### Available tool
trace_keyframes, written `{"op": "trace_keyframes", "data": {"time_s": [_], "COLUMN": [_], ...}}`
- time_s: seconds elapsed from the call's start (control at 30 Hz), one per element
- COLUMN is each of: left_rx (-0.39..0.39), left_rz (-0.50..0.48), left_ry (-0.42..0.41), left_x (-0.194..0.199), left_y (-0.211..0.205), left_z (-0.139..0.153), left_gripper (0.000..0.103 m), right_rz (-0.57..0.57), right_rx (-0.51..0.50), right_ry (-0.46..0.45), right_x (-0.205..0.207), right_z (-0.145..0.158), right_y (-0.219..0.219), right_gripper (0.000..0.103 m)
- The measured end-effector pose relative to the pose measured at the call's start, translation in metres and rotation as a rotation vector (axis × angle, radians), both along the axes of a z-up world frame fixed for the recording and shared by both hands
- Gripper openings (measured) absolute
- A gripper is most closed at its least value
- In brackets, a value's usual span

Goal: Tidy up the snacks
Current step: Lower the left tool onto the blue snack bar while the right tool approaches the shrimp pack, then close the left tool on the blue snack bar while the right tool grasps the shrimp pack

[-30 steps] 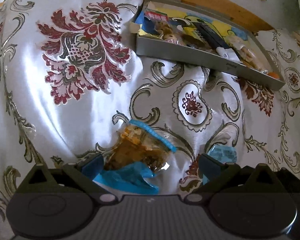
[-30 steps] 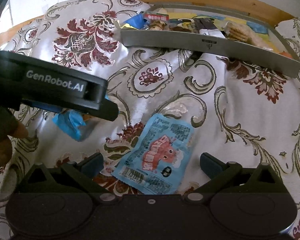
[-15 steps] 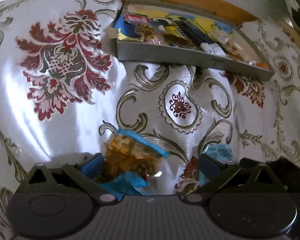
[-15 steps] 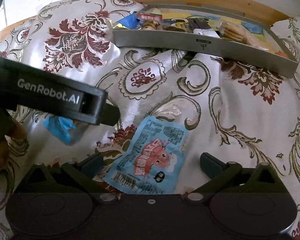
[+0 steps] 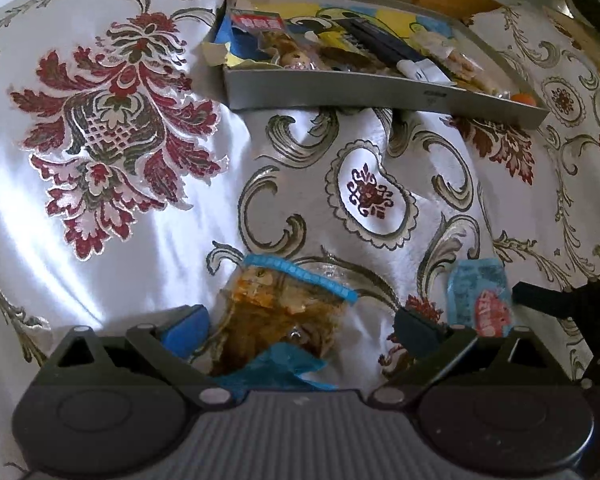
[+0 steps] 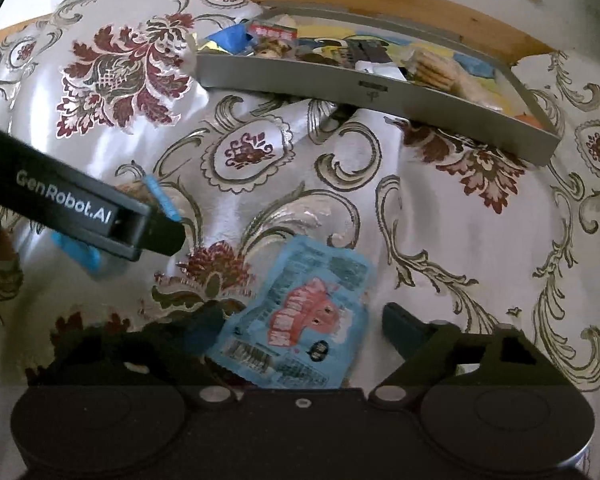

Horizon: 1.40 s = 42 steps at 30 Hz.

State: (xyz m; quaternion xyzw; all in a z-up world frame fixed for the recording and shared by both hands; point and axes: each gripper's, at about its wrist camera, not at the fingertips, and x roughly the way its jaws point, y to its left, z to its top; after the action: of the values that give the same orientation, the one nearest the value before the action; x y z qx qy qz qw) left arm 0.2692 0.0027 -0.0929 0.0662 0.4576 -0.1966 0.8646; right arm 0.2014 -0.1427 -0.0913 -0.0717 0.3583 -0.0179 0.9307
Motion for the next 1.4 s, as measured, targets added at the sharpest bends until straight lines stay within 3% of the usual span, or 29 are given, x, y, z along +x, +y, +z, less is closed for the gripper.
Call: {"op": "trace_keyframes", "data": {"time_s": [0.2,0.47,0.6,0.7,0.83,0.87,0.9,0.97,1.07,1.23,1.4], "left_rx": [0.032,0.014,0.036,0.048,-0.016,-0.034,-0.046,-0.069,-0.067,-0.108,-0.113], "left_rz": [-0.033,-0.036,-0.055,-0.049,-0.028,-0.034,-0.040,-0.054,-0.057,-0.030,-0.011], "left_ry": [0.019,0.063,0.065,0.063,0.092,0.103,0.114,0.133,0.136,0.157,0.153], "left_x": [0.000,0.007,0.004,0.002,0.002,0.001,0.001,-0.001,-0.001,0.004,0.003], "left_y": [-0.003,0.007,0.003,0.001,0.006,0.006,0.005,0.003,-0.001,0.001,0.006], "left_z": [0.000,-0.001,-0.004,-0.004,0.001,0.001,0.002,0.002,0.002,0.001,0.002], "left_gripper": [0.100,0.101,0.099,0.093,0.081,0.080,0.078,0.077,0.077,0.081,0.078], "right_rz": [-0.003,-0.022,0.004,0.026,0.039,0.040,0.042,0.044,0.042,0.039,0.049], "right_rx": [0.034,0.072,0.114,0.120,0.126,0.128,0.127,0.117,0.126,0.136,0.106], "right_ry": [0.013,0.047,0.034,0.030,0.031,0.032,0.034,0.032,0.046,0.059,0.046], "right_x": [-0.001,-0.001,-0.003,-0.005,-0.006,-0.006,-0.007,-0.008,-0.008,-0.008,-0.010], "right_z": [0.001,0.002,0.002,0.002,0.003,0.003,0.004,0.007,0.007,0.005,0.002], "right_y": [-0.002,-0.006,-0.006,-0.002,-0.002,-0.002,-0.002,-0.003,-0.005,-0.004,0.003], "right_gripper": [0.080,0.082,0.077,0.074,0.071,0.069,0.059,0.055,0.055,0.066,0.064]}}
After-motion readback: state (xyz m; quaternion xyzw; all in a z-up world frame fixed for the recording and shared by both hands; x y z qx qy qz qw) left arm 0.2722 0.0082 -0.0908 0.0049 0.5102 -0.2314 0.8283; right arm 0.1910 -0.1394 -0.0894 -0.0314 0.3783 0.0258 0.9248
